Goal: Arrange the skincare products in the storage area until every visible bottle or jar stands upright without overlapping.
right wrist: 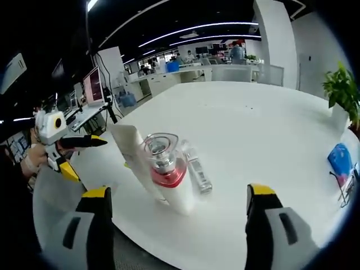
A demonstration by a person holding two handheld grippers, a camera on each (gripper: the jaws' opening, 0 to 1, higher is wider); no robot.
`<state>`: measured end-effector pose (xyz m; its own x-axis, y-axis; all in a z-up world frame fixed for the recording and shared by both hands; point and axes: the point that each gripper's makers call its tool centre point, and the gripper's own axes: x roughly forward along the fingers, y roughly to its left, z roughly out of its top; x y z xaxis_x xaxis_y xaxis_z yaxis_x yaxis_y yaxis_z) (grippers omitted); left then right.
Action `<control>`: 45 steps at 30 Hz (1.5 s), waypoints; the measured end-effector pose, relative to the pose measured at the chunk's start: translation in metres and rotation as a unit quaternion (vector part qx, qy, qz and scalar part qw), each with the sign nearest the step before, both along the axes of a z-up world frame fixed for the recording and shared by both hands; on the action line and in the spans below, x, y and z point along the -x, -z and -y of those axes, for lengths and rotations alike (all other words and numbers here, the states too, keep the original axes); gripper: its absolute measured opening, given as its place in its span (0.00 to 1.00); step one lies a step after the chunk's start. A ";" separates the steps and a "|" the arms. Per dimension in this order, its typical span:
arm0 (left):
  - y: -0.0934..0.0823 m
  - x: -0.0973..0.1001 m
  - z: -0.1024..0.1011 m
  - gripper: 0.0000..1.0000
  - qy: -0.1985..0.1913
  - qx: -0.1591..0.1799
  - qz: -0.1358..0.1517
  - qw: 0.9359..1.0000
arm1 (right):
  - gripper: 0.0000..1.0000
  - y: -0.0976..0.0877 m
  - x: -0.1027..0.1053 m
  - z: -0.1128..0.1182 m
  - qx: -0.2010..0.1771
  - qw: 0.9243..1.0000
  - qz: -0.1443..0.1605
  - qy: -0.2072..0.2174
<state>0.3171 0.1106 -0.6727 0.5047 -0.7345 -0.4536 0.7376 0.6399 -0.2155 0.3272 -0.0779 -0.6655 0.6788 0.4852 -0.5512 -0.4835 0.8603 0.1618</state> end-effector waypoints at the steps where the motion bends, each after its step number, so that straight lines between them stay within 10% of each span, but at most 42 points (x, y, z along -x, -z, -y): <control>1: 0.001 -0.001 0.000 0.91 -0.001 0.001 -0.002 1.000 | 1.00 0.001 0.000 0.000 0.001 1.000 -0.001 -0.001; 17: 0.015 -0.025 0.002 0.97 -0.007 -0.034 -0.034 0.999 | 1.00 0.005 -0.004 0.005 0.005 1.000 -0.002 -0.003; 45: 0.046 -0.079 0.050 0.51 0.037 -0.076 -0.099 0.992 | 1.00 0.024 0.000 0.008 -0.002 1.000 -0.024 0.009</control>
